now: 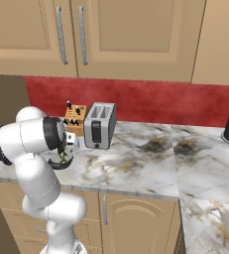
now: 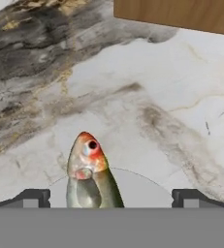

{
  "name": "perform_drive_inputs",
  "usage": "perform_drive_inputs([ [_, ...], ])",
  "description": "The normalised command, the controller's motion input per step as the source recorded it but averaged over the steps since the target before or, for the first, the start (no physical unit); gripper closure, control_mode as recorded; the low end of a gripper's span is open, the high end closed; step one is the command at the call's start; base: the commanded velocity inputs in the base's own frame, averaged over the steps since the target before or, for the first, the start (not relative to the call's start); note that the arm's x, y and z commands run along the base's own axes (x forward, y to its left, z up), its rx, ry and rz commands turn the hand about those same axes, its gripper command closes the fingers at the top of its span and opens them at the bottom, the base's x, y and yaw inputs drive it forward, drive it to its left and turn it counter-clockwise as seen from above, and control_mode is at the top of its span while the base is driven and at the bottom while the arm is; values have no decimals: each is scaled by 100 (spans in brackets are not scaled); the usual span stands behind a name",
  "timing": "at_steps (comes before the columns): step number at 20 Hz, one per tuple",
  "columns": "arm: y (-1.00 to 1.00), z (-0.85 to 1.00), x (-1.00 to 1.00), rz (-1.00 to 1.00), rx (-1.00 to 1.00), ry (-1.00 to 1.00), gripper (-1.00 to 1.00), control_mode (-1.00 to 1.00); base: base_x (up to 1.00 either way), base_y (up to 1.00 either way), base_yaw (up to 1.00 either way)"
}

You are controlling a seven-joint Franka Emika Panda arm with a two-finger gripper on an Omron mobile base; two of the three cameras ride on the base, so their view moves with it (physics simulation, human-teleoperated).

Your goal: Take the fish from the fridge and place it on the digital scale on the counter by the fridge. Wait a few seconds for a reading, then move it to the plate on the dining counter.

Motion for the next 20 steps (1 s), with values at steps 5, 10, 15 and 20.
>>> perform_drive_inputs([
  [5,8,-44,26,0,0,0,100,-100,0,0,0],
  [10,6,-36,5,0,0,0,100,-100,0,0,0],
  [15,0,-4,-33,0,0,-11,100,-100,0,0,0],
  [20,-6,51,-65,0,3,-28,100,-100,0,0,0],
])
